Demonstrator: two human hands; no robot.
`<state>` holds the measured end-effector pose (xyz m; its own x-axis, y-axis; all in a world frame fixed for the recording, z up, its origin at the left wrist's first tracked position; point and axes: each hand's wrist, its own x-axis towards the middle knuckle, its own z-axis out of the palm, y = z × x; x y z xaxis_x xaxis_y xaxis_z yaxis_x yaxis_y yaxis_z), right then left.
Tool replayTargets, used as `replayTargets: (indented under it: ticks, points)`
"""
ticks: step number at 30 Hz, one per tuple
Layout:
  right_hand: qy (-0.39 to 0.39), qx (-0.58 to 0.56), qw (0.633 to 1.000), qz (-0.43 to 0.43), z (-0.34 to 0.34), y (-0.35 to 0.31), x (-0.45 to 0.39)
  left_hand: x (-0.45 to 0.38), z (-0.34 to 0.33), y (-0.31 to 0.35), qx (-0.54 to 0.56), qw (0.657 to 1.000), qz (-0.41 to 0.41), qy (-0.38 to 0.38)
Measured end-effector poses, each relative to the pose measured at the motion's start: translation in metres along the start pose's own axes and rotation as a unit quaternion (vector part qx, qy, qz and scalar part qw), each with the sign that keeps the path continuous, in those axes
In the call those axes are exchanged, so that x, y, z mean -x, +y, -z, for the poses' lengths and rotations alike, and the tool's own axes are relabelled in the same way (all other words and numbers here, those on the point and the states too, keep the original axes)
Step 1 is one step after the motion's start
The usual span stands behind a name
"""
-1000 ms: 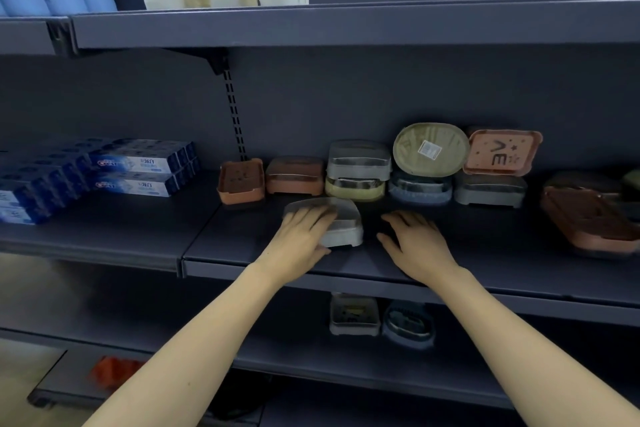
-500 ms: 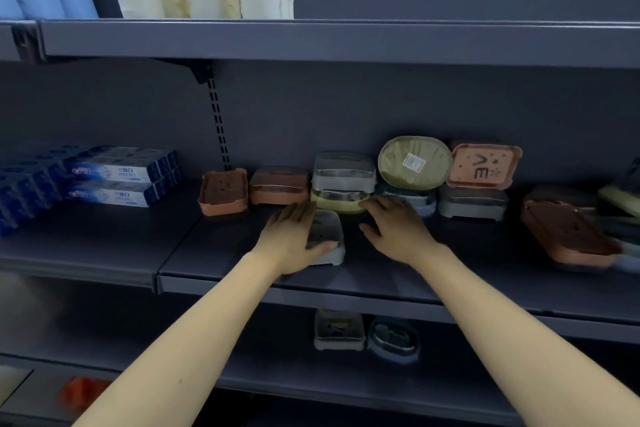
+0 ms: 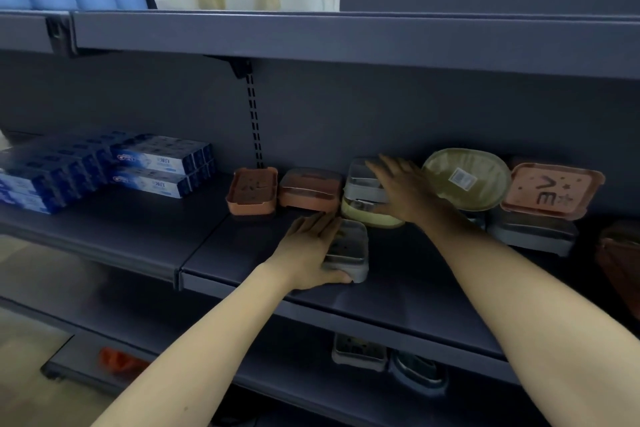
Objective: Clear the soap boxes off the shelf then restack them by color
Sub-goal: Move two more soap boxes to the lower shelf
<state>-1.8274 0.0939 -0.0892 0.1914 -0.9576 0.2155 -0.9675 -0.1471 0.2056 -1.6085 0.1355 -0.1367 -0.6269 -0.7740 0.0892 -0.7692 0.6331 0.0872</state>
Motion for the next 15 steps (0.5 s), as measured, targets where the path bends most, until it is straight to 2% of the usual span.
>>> replayTargets:
  ticks: [4,7,15]
  points:
    - [-0.005,0.011,1.0,-0.013,-0.01,0.003,-0.011,-0.002,0.001,-0.001,-0.005,1.0,0.0,-0.027]
    - [-0.029,-0.022,0.999,-0.016,-0.015,0.004,-0.013,-0.002,0.002,0.0,0.001,0.999,0.006,-0.037]
    - [-0.005,-0.066,0.998,-0.001,-0.009,-0.004,0.004,-0.002,0.001,0.003,-0.013,1.0,0.013,-0.016]
